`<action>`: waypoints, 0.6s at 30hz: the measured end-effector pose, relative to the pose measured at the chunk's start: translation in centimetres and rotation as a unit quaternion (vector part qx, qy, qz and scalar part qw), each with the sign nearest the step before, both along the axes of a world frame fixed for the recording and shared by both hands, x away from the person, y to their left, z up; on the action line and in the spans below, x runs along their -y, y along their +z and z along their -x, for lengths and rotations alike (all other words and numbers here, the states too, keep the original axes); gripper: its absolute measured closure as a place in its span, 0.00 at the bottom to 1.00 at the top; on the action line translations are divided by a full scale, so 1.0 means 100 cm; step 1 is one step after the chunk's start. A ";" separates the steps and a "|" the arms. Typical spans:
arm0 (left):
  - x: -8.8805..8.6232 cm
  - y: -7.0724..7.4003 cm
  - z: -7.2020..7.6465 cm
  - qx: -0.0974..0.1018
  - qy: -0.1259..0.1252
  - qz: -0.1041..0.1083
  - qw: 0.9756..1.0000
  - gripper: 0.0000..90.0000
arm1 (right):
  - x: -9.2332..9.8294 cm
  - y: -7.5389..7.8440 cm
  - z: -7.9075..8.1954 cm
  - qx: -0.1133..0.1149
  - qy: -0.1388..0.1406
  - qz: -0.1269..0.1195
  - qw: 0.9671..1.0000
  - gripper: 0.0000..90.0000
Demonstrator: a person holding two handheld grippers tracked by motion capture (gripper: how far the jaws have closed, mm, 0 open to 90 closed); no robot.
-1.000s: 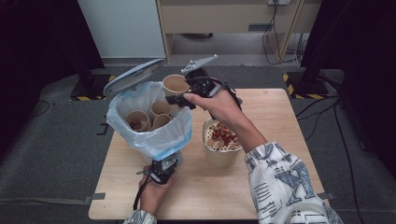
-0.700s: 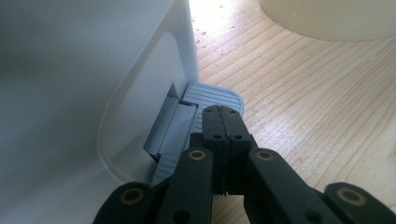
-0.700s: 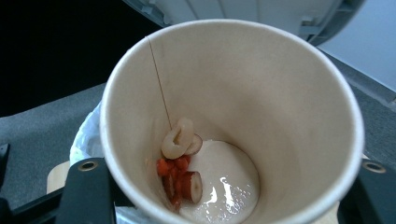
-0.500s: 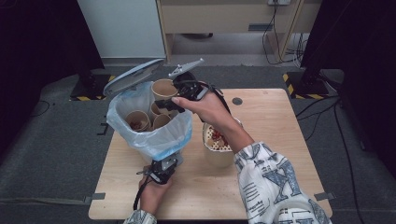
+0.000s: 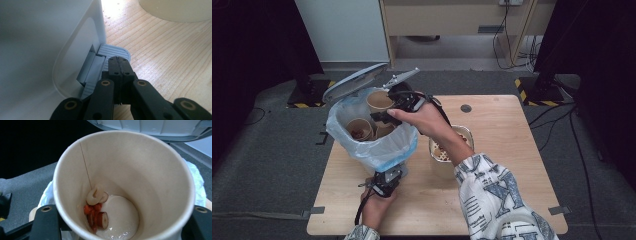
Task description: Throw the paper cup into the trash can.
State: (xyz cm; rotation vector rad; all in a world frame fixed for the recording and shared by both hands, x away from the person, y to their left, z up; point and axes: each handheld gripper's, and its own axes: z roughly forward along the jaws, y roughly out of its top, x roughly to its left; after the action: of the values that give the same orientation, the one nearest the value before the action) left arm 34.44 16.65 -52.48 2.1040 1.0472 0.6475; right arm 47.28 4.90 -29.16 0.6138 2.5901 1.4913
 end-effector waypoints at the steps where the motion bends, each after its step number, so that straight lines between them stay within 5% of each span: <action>1: 0.000 0.000 0.000 0.000 0.000 0.000 1.000 0.99 | -0.002 -0.001 0.000 -0.001 0.001 0.001 1.000 0.35; 18: 0.000 0.000 0.000 0.000 -0.001 0.001 1.000 0.99 | -0.008 -0.012 -0.003 -0.005 -0.002 0.011 1.000 0.34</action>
State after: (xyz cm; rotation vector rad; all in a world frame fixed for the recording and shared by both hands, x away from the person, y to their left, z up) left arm 34.45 16.68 -52.48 2.1039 1.0463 0.6457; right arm 47.55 5.71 -30.34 0.6269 2.6069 1.4607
